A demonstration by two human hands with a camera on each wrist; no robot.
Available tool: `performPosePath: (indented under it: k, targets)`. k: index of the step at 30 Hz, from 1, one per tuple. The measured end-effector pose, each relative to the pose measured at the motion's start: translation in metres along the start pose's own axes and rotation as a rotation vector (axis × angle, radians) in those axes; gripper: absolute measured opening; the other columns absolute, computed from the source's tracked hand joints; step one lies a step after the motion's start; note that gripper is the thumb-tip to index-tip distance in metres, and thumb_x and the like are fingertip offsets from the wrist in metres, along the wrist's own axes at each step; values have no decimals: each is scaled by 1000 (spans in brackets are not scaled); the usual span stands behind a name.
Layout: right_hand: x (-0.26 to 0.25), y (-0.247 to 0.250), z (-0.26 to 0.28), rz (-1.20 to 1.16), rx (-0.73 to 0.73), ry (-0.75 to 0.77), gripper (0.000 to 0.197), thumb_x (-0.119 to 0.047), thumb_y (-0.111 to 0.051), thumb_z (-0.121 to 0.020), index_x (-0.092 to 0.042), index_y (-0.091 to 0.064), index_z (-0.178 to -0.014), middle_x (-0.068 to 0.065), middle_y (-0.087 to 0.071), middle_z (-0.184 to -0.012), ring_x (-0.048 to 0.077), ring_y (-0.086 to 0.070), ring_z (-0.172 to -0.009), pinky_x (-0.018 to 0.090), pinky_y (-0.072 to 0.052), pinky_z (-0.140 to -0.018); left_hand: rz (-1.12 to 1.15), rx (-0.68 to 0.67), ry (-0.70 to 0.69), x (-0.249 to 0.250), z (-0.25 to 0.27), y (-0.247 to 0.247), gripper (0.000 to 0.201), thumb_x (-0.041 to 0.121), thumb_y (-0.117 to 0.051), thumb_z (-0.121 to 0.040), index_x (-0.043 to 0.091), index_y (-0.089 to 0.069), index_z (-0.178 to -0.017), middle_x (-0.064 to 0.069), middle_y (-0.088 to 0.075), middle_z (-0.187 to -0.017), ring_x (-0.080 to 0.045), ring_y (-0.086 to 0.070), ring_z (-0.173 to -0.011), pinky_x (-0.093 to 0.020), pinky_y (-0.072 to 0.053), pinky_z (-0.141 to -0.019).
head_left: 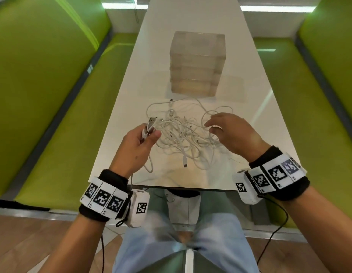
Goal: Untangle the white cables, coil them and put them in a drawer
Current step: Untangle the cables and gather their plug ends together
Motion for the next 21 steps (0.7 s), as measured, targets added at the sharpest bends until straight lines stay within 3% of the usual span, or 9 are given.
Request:
performPosePath:
  k: [2,5,7,8,10,11,15,18,21]
  targets:
    - [-11,7,9,-122,44,58,32,-29,-53,-94,-20,-60,-124,2,-54,-135,21,-46,-128,39,-37,-106,1,-89,3,0,3,-7,25,53,-54,-84,31,-55,-73,10,-48,-64,-12,-41,-64,-33,-34,-64]
    - [-42,0,23,-394,-185,136,54,-42,-60,-86,-31,-46,-137,-9,-47,-142,8,-49,-123,27,-39,-103,1,-278,13,4,8,-24,19,39,-58,-91,23,-66,-95,1,-70,-89,-15,-62,-83,-37,-47,-82]
    - [-55,-12,30,-494,-279,170,53,-39,-65,-83,-30,-51,-134,-8,-59,-130,6,-60,-107,24,-47,-93,-13,-384,-7,9,12,-34,21,35,-58,-91,20,-66,-104,-1,-71,-96,-17,-64,-91,-36,-48,-85]
    - [-58,-16,31,-518,-275,183,45,-34,-66,-84,-25,-57,-128,-5,-69,-115,6,-65,-97,24,-50,-88,14,-408,-21,12,14,-37,21,35,-60,-90,22,-66,-105,1,-71,-93,-16,-64,-88,-32,-48,-82]
    - [-55,-21,33,-535,-249,165,26,-21,-65,-86,-16,-67,-112,-1,-75,-87,8,-67,-78,23,-52,-76,122,-381,-12,15,17,-35,24,37,-66,-84,22,-65,-102,6,-60,-68,-11,-54,-64,-24,-43,-65]
    - [-52,-24,33,-520,-253,149,19,-17,-65,-87,-14,-70,-105,-1,-74,-81,8,-67,-74,21,-51,-72,187,-336,5,13,17,-31,28,39,-69,-81,21,-64,-102,9,-47,-59,-8,-43,-55,-21,-37,-58]
    - [-47,-41,44,-419,-414,202,12,-22,-70,-82,-18,-75,-93,-5,-67,-89,5,-58,-82,17,-45,-75,542,-181,61,7,12,-14,42,50,-66,-79,19,-63,-108,12,-36,-62,-5,-31,-53,-16,-33,-52]
    - [-52,-62,56,-275,-523,276,15,-26,-71,-80,-21,-75,-94,-9,-52,-83,-1,-47,-78,9,-35,-70,734,-120,81,12,9,-11,20,33,-57,-92,17,-64,-102,7,-34,-65,-8,-28,-55,-18,-31,-53]
    - [-55,-83,67,-217,-634,232,26,-24,-74,-77,-16,-72,-102,-9,-54,-81,4,-50,-75,19,-41,-72,725,-108,75,15,8,-13,20,26,-44,-93,17,-63,-92,6,-34,-65,-9,-27,-57,-20,-28,-54]
Point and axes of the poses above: each hand's wrist, its own z-axis away from the middle knuckle, its own y-axis out of the back of the hand, x = y × z, the point moved 5 cm from there along -z, towards the middle knuckle
